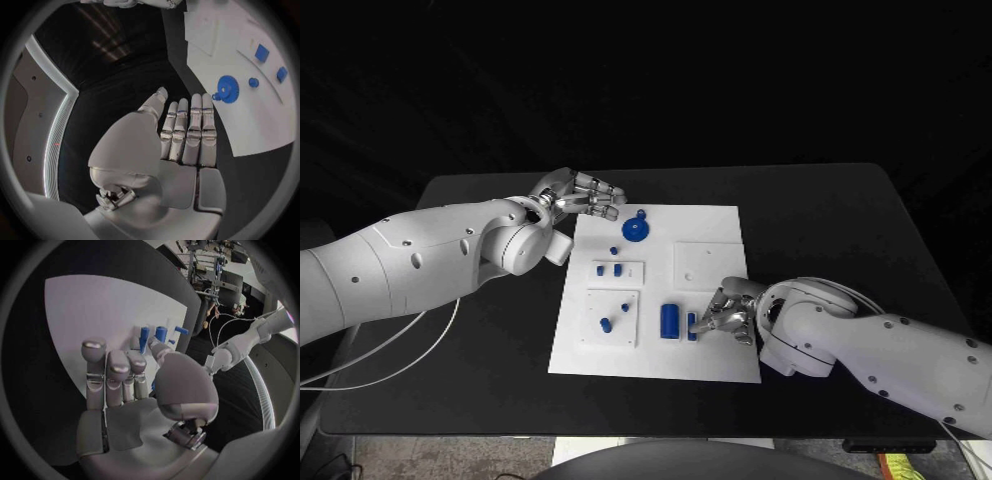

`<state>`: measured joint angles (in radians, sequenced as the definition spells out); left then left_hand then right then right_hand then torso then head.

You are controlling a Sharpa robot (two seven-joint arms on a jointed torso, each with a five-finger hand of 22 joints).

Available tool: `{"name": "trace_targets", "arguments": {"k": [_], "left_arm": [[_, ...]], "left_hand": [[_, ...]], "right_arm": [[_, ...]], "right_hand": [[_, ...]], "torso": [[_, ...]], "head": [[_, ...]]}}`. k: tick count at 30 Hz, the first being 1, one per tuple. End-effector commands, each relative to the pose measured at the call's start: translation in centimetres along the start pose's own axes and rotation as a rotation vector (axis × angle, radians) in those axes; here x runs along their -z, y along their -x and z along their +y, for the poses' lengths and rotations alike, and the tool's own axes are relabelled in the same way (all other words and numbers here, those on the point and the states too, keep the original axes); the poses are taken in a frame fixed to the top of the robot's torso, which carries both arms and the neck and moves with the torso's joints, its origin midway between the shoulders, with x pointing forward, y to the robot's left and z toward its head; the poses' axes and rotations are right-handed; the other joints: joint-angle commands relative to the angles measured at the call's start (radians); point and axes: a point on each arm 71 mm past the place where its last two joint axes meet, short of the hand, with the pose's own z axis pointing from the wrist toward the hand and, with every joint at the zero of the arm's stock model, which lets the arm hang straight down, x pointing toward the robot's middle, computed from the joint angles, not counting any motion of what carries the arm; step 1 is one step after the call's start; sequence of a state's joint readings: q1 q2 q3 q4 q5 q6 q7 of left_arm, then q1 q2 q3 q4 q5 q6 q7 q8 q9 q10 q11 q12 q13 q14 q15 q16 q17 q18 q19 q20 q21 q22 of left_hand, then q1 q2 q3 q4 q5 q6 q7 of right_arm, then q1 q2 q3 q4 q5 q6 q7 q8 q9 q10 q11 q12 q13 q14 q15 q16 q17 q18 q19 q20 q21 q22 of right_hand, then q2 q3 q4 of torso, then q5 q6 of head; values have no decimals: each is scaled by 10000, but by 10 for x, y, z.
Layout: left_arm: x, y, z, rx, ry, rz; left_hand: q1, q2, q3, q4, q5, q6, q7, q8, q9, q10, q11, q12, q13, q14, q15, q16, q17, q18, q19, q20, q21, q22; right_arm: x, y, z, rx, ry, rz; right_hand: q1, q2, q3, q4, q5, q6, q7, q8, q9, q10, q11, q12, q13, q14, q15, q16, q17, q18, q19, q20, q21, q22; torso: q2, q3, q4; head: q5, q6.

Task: Assemble the parts on the task board

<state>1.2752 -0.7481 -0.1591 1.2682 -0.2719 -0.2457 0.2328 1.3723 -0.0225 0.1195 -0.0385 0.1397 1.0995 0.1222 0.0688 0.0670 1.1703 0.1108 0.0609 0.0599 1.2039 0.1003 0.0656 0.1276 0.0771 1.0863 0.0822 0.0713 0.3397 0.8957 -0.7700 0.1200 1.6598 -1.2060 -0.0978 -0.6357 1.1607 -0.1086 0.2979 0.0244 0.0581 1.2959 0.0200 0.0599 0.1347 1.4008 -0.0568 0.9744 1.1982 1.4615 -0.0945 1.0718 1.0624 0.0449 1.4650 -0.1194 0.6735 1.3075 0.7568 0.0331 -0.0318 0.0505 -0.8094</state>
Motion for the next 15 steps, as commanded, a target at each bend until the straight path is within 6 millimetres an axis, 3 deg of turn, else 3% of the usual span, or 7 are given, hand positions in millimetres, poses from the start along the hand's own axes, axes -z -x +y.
{"name": "trace_targets", "arguments": {"k": [1, 7, 15], "left_arm": [[0, -2, -1, 6, -81, 153], [0, -2, -1, 2, -80, 159], [0, -2, -1, 0, -79, 165]], "left_hand": [[30, 73, -15, 66, 16, -54, 1, -45, 6, -81, 13, -5, -7, -97, -1, -32, 15, -86, 74, -13, 31, -8], [30, 73, -15, 66, 16, -54, 1, -45, 6, -81, 13, -5, -7, -97, -1, -32, 15, -86, 74, -13, 31, -8], [30, 73, -15, 66, 16, -54, 1, -45, 6, -81, 13, -5, -7, -97, -1, -32, 15, -86, 74, -13, 31, -8]], "right_arm": [[-1, -1, 1, 72, 272, 131], [-4, 0, 0, 444, 209, -128], [-8, -4, -3, 790, 40, -421]], "right_hand": [[39, 158, -32, -479, -56, -4, -43, 36, -33, -18, -10, -24, -6, -4, -62, -33, 7, -108, 488, -45, -39, 813], [100, 297, -44, -1086, -60, 53, -61, 39, -71, 2, -17, 9, 12, 1, -62, -22, 30, -118, 490, -46, -22, 816], [131, 360, 22, -1247, -95, 113, -90, 40, -151, 42, -42, 19, 41, 1, -88, -17, 62, -160, 499, -87, 7, 821]], "torso": [[2, 4, -7], [2, 5, -4], [5, 11, 1]], "head": [[-9, 0], [-47, -9], [-66, -16]]}}
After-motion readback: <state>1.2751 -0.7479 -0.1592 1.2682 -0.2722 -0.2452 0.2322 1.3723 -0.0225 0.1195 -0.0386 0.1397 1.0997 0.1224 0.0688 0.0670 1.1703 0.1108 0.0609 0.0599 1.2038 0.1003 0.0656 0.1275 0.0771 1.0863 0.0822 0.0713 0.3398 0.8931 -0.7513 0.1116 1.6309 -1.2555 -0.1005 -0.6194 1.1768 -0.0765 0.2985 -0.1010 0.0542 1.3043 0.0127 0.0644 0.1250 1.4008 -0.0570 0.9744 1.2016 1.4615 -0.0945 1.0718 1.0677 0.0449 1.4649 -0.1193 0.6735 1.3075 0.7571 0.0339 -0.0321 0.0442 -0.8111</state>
